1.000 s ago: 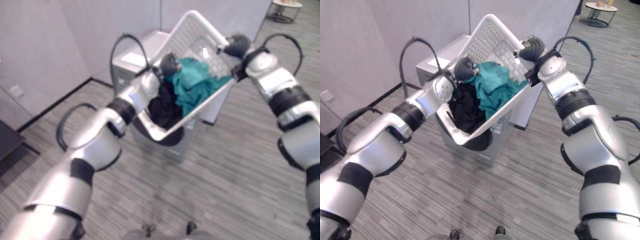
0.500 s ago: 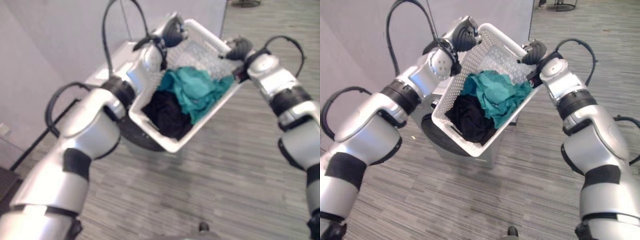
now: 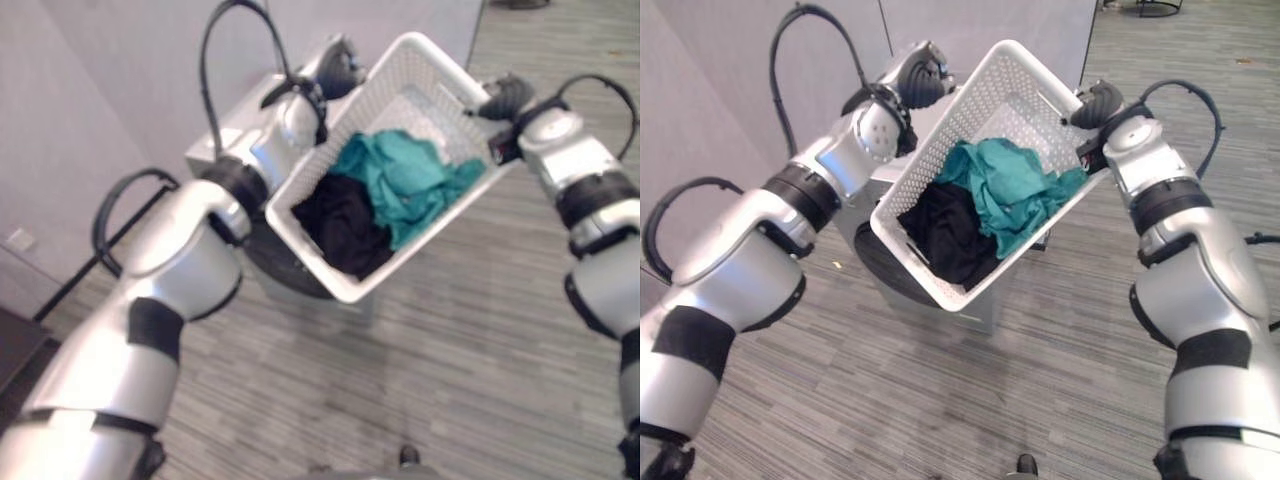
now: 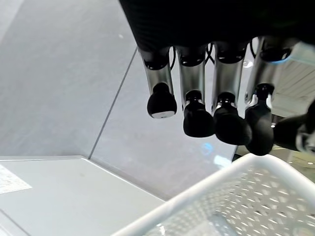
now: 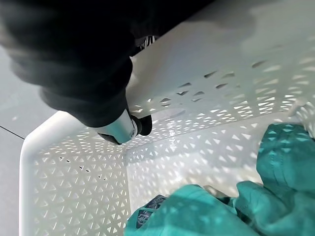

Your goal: Grab the laundry basket,head to the washer,open it,put in the laundry and shut it.

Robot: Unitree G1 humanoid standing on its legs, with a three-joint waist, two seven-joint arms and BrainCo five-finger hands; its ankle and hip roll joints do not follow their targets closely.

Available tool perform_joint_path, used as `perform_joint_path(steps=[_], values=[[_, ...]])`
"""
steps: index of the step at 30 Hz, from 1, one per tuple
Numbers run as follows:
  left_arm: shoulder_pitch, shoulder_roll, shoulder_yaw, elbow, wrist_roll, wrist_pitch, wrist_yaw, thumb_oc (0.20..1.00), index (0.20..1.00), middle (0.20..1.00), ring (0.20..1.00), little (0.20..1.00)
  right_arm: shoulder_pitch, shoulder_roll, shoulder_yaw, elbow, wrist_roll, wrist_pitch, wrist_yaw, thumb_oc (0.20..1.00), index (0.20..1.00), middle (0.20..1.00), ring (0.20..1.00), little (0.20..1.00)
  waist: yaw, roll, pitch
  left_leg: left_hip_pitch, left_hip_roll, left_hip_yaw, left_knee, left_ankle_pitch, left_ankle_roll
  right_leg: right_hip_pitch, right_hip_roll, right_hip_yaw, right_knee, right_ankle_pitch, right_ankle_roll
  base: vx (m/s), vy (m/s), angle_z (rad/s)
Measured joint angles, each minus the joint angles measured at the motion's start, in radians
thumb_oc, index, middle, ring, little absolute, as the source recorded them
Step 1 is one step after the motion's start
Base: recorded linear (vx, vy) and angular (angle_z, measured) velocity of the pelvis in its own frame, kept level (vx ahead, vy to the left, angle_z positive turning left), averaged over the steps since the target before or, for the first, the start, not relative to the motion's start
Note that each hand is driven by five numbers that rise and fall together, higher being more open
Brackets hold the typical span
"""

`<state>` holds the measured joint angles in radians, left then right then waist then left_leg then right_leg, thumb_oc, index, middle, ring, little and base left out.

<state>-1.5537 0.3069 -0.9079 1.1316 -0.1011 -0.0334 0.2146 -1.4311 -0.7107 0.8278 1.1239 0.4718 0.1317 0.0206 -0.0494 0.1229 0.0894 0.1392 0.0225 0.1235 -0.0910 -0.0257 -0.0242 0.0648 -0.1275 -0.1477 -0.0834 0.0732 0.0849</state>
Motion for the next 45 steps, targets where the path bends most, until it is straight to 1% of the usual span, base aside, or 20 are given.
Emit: perform_joint_path(steps=[2,6,8,11,14,18,20,25,29,30,31,32,33,34,35,36,37,38,42,45], values=[[-0.001,-0.004,-0.006,0.029,0.0,0.003,0.0,0.2,0.2,0.2,0.2,0.2,-0.043,0.062,0.002,0.087,-0.003,0.006,-0.001,0.2,0.2,0.2,0.2,0.2,-0.003,-0.004,-0.001,-0.002,0.001,0.003,0.001,0.0,0.0,-0.005,0.001,0.004,0.0,0.0,0.0,0.03,-0.003,-0.07],[-0.002,-0.025,-0.005,0.019,0.0,0.001,0.0,0.2,0.2,0.2,0.2,0.2,-0.06,0.12,0.002,0.075,-0.023,0.007,0.0,0.2,0.2,0.2,0.2,0.2,0.003,-0.019,-0.009,-0.017,0.003,0.0,0.005,0.002,-0.002,-0.014,0.002,-0.003,0.0,0.0,0.0,0.01,-0.011,0.04],[-0.003,-0.043,-0.013,0.019,0.0,0.001,0.0,0.2,0.2,0.2,0.2,0.2,-0.065,0.146,0.002,0.074,-0.037,0.007,0.001,0.2,0.2,0.2,0.2,0.2,0.029,-0.027,-0.014,-0.02,0.003,-0.001,0.005,0.002,-0.002,-0.014,0.001,-0.006,0.0,0.0,0.0,0.01,-0.025,0.05],[-0.013,-0.049,-0.022,0.021,0.001,0.001,0.0,0.2,0.2,0.2,0.2,0.2,-0.09,0.16,0.002,0.109,-0.038,0.007,0.001,0.2,0.2,0.2,0.2,0.2,0.043,-0.032,-0.016,-0.031,0.002,-0.012,0.006,0.004,-0.001,-0.02,-0.001,-0.014,0.0,0.0,0.0,0.03,-0.001,0.1],[-0.047,-0.047,-0.04,0.029,0.016,0.007,0.001,0.2,0.2,0.2,0.2,0.2,-0.16,0.15,0.001,0.192,-0.035,0.022,-0.002,0.2,0.2,0.2,0.2,0.2,0.056,-0.035,-0.019,-0.055,-0.001,-0.043,0.005,0.01,0.0,-0.029,-0.007,-0.04,0.0,0.0,0.0,0.04,-0.003,0.28],[-0.066,-0.069,-0.049,0.032,0.024,0.02,0.001,0.2,0.2,0.2,0.2,0.2,-0.221,0.117,0.001,0.198,-0.013,0.028,-0.007,0.2,0.2,0.2,0.2,0.2,0.058,-0.034,-0.02,-0.068,-0.007,-0.057,0.005,0.011,0.0,-0.033,-0.015,-0.06,0.0,0.0,0.0,0.03,0.013,0.17],[-0.073,-0.076,-0.069,0.033,0.041,0.02,0.001,0.2,0.2,0.2,0.2,0.2,-0.255,0.106,-0.001,0.202,-0.005,0.033,-0.023,0.2,0.2,0.2,0.2,0.2,0.056,-0.033,-0.02,-0.068,-0.012,-0.054,0.005,0.011,0.0,-0.034,-0.021,-0.06,0.0,0.0,0.0,0.02,0.013,0.01],[-0.131,-0.101,-0.092,0.038,0.042,0.019,0.0,0.2,0.2,0.2,0.2,0.2,-0.358,0.018,0.002,0.213,0.038,0.036,-0.059,0.2,0.2,0.2,0.2,0.2,0.057,-0.029,-0.023,-0.104,-0.022,-0.048,0.003,0.011,0.001,-0.071,-0.031,-0.06,-0.001,0.007,0.01,0.0,0.016,-0.01],[-0.133,-0.117,-0.096,0.039,0.042,0.018,0.0,0.2,0.2,0.2,0.2,0.2,-0.41,-0.034,0.002,0.232,0.08,0.035,-0.083,0.2,0.2,0.2,0.2,0.2,0.051,-0.013,-0.032,-0.145,-0.035,-0.038,0.015,0.011,0.001,-0.114,-0.042,-0.05,-0.001,0.01,0.014,-0.07,0.038,-0.08],[-0.132,-0.12,-0.098,0.038,0.042,0.017,0.0,0.2,0.2,0.2,0.2,0.2,-0.41,-0.044,0.002,0.231,0.087,0.035,-0.084,0.2,0.2,0.2,0.2,0.2,0.049,-0.01,-0.034,-0.166,-0.042,-0.031,0.034,0.011,0.001,-0.127,-0.051,-0.041,-0.001,0.01,0.014,-0.1,0.053,0.01],[-0.133,-0.12,-0.098,0.037,0.042,0.013,0.001,0.2,0.2,0.2,0.2,0.2,-0.417,-0.05,0.002,0.238,0.089,0.035,-0.091,0.2,0.2,0.2,0.2,0.2,0.046,-0.015,-0.032,-0.22,-0.059,-0.024,0.106,0.006,-0.001,-0.139,-0.072,-0.039,0.0,0.02,0.01,-0.09,0.049,0.19],[-0.134,-0.121,-0.109,0.033,0.042,0.011,-0.001,0.2,0.2,0.2,0.2,0.2,-0.434,-0.05,0.003,0.273,0.089,0.036,-0.099,0.2,0.2,0.2,0.2,0.2,0.039,-0.023,-0.027,-0.295,-0.082,-0.02,0.186,-0.026,0.005,-0.15,-0.106,-0.037,0.0,0.029,0.007,-0.11,0.062,0.32],[-0.148,-0.117,-0.133,0.024,0.042,0.006,0.001,0.2,0.2,0.2,0.2,0.2,-0.454,-0.079,0.011,0.283,0.089,0.039,-0.102,0.2,0.2,0.2,0.2,0.2,0.037,-0.013,-0.028,-0.333,-0.099,-0.006,0.062,-0.006,0.021,-0.187,-0.126,-0.026,0.001,0.032,0.013,-0.06,0.047,0.18],[-0.168,-0.115,-0.147,0.029,0.042,0.0,0.001,0.2,0.2,0.2,0.2,0.2,-0.466,-0.09,0.02,0.283,0.091,0.037,-0.105,0.2,0.2,0.2,0.2,0.2,0.041,0.018,-0.032,-0.335,-0.082,0.006,-0.012,0.072,0.04,-0.205,-0.113,-0.026,0.001,0.041,0.028,-0.03,0.03,-0.15],[-0.178,-0.115,-0.148,0.039,0.042,0.001,0.0,0.2,0.2,0.2,0.2,0.2,-0.469,-0.094,0.023,0.285,0.099,0.037,-0.11,0.2,0.2,0.2,0.2,0.2,0.046,0.042,-0.031,-0.349,-0.052,0.013,-0.009,0.159,0.052,-0.218,-0.096,-0.025,0.0,0.043,0.034,-0.08,0.053,-0.46],[-0.178,-0.114,-0.147,0.042,0.042,0.002,0.001,0.2,0.2,0.2,0.2,0.2,-0.464,-0.094,0.024,0.292,0.119,0.041,-0.112,0.2,0.2,0.2,0.2,0.2,0.047,0.045,-0.029,-0.349,-0.053,0.007,-0.008,0.13,0.049,-0.232,-0.098,-0.005,0.0,0.041,0.046,-0.06,0.037,-0.48],[-0.171,-0.116,-0.149,0.037,0.042,0.001,0.001,0.2,0.2,0.2,0.2,0.2,-0.46,-0.096,0.023,0.3,0.119,0.041,-0.115,0.2,0.2,0.2,0.2,0.2,0.035,0.046,-0.021,-0.353,-0.063,0.017,-0.008,0.131,0.049,-0.244,-0.107,0.004,0.0,0.054,0.063,-0.13,0.053,-0.49],[-0.156,-0.106,-0.151,0.032,0.04,-0.011,0.001,0.2,0.2,0.2,0.2,0.2,-0.44,-0.094,0.012,0.307,0.124,0.033,-0.127,0.2,0.2,0.2,0.2,0.2,0.017,0.034,0.002,-0.351,-0.082,0.032,-0.008,0.131,0.05,-0.253,-0.126,0.019,0.0,0.065,0.078,-0.06,0.017,-0.31],[-0.177,-0.07,-0.1,0.036,-0.018,-0.026,0.0,0.2,0.2,0.2,0.2,0.2,-0.434,-0.102,-0.013,0.308,0.163,0.024,-0.15,0.2,0.2,0.2,0.2,0.2,0.0,0.021,0.022,-0.389,-0.093,0.041,-0.008,0.13,0.052,-0.302,-0.137,0.018,-0.001,0.069,0.085,-0.05,0.005,-0.16],[-0.177,-0.044,-0.105,0.037,-0.02,-0.027,0.0,0.2,0.2,0.2,0.2,0.2,-0.434,-0.079,-0.021,0.304,0.188,0.018,-0.155,0.2,0.2,0.2,0.2,0.2,0.001,0.019,0.025,-0.398,-0.091,0.052,-0.008,0.131,0.052,-0.316,-0.134,0.021,-0.001,0.063,0.092,-0.04,0.002,-0.13]])
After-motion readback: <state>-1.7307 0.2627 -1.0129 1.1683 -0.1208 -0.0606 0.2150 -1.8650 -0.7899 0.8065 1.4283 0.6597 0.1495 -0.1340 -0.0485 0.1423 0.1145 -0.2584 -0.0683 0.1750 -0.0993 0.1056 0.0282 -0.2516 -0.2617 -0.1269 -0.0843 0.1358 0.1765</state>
